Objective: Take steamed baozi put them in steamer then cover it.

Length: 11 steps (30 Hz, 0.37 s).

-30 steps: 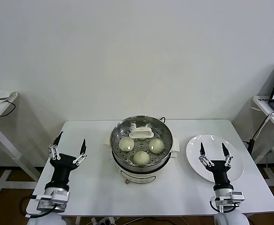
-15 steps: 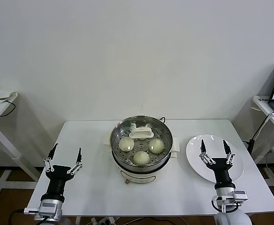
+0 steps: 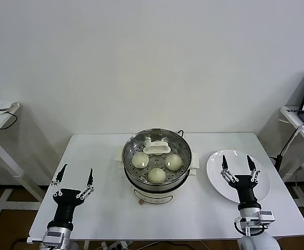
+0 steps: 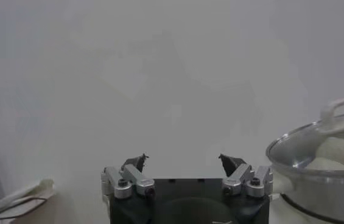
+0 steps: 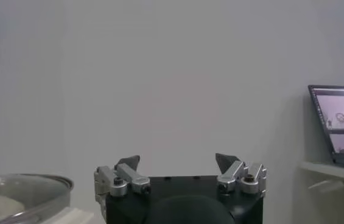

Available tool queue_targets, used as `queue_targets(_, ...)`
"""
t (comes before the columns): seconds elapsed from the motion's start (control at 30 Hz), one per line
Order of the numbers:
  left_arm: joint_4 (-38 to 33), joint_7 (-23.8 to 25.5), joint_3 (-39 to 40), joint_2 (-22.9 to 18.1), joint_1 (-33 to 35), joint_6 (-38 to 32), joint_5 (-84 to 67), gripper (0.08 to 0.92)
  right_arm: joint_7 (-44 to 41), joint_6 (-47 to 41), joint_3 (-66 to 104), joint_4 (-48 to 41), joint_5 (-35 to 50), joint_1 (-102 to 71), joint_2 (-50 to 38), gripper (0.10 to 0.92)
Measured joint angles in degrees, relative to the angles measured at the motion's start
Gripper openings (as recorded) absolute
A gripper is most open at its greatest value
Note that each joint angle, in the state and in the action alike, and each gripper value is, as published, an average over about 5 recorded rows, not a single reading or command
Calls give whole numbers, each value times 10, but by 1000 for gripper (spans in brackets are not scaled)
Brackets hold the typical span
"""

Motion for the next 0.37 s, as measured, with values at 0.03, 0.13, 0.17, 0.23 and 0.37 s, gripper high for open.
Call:
queue_targets(0.03,1,0,1,1,0,-1,0,823,0,-1,0,1,0,-1,0,823)
queue_targets(0.13,3,2,3,3,2,-3,-1,823,1,-3,1,3,-1,-3,0,823)
queue_targets(0.17,3,2,4,4,2,-4,-1,823,2,-3,1,3,-2,-3,0,823)
queue_targets(0.23,4,2,6,6,4,-5,-1,823,2,-4,1,3,-2,-4,0,823)
queue_targets(0.37,6,2,10,8,5,-6,-1,823,3,-6,2,3,-3,-5,0,823)
